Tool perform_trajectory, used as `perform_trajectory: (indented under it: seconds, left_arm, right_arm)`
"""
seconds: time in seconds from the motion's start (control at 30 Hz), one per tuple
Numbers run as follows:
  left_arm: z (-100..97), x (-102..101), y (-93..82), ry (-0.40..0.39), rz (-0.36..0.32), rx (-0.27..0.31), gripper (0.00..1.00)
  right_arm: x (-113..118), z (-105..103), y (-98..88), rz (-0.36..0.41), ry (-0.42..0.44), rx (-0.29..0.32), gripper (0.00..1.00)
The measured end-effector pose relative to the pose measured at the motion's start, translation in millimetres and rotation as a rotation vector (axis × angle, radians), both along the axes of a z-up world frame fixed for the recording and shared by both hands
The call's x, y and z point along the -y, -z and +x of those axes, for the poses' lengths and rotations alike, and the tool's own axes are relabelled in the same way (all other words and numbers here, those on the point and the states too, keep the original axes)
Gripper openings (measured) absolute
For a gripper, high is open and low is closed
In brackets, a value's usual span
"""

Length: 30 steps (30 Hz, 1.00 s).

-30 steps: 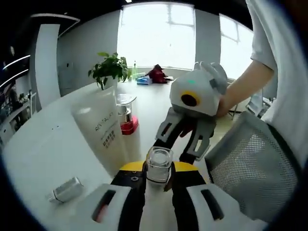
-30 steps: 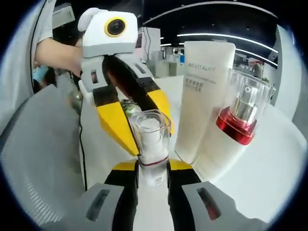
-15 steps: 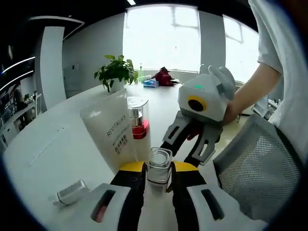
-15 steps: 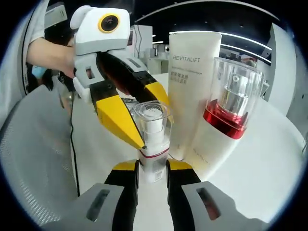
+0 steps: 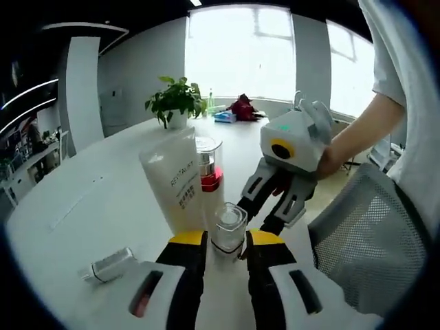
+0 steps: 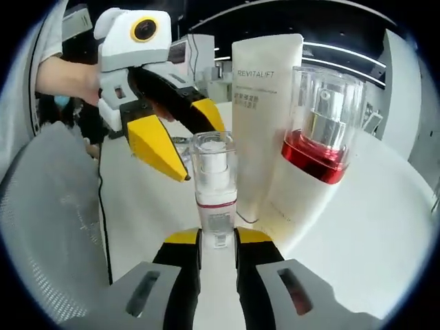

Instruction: Arrange the skincare products in the storage area until every visible bottle or jar stands upright without overlapping.

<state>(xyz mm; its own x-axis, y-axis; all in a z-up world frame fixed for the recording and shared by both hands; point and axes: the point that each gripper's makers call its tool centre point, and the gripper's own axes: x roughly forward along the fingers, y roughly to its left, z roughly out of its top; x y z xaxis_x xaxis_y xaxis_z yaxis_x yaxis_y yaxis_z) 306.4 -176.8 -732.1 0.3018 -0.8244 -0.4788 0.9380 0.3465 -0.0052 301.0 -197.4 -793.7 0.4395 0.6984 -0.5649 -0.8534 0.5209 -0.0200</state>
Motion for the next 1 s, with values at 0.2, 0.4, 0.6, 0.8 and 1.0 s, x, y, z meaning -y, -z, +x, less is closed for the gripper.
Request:
perform_trajectory:
  seconds: [0.2,0.4,0.6,0.8,1.0]
  left_arm:
    - [-9.5,-4,31.1,0.010,0.080,-0.040,0.19]
    - [-9.2,0,46.5,-0.018,0.082,-0.067,0.15]
    - [-7.5,1,46.1,-0.029,0.079,-0.075,0.14]
    - [-6.6,3,45.4,-0.032,0.073,-0.079,0.13]
    - [-5.7,6,45.4,-0.031,0.069,-0.078,0.13]
  right_arm:
    - [6,-2,2.2,-0.002,0.054,-0.029,0.16]
    - [3,-7,-4.4,0.026,0.089,-0.042,0.13]
    - [4,-3,-5.1,0.015,0.116,-0.029,0.12]
    - [6,2,-5.3,0.004,0.114,-0.019,0.12]
    - [8,4,-5.2,0.000,0.117,-0.018,0.13]
